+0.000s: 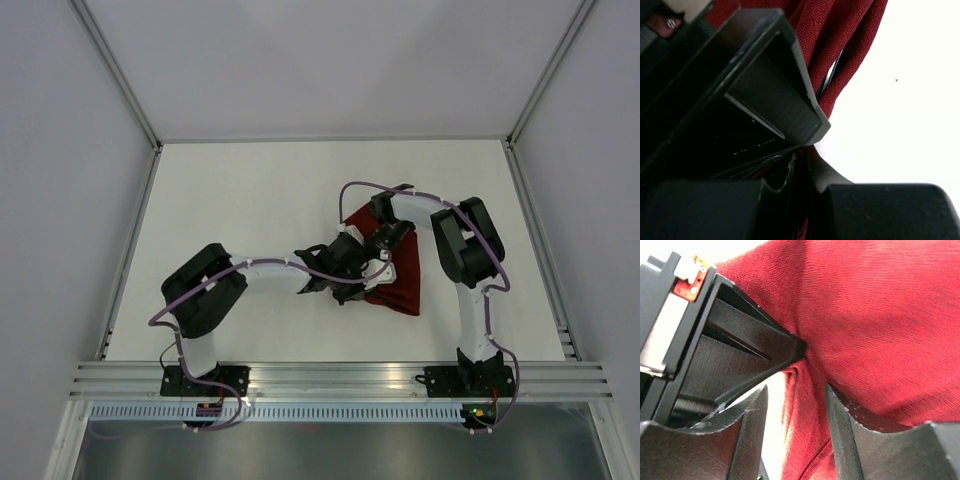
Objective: Fold the napkin, place the utensils inside, and roll it up
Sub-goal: Roll the napkin at the center of the board.
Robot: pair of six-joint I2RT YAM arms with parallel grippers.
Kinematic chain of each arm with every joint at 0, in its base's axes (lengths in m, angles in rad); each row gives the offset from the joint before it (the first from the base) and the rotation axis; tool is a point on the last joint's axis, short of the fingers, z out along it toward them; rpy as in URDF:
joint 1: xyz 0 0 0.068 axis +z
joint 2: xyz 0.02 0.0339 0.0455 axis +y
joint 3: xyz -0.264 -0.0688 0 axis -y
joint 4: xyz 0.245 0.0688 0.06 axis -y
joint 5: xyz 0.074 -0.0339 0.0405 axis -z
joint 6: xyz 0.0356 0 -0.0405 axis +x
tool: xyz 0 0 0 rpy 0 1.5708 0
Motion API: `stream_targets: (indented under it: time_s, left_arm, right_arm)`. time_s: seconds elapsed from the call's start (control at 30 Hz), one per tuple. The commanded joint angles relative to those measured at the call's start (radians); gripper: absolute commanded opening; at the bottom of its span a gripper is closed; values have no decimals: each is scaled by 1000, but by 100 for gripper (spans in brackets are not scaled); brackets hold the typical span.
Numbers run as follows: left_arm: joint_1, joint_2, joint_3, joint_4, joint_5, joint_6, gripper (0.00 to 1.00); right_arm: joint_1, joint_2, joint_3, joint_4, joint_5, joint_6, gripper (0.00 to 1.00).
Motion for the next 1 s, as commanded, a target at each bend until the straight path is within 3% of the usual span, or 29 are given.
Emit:
stream_targets:
  time_s: [0.0,0.27,0.57,0.97]
  left_arm:
    - [25,58,34,-106,97,-98,2]
    - [74,112,106,-183,234,-151,2]
    - [164,186,163,-246,421,-187,2]
    - [276,321,290,-348,634,-252,2]
  right_arm:
    - [-37,-39,-7,232,105,-41,57]
    - [-172,-127,-21,274,-9,-4,59]
    - [-318,-331,-200,457,-73,16,59]
    - [-295,-722,-540,743,8,-9,62]
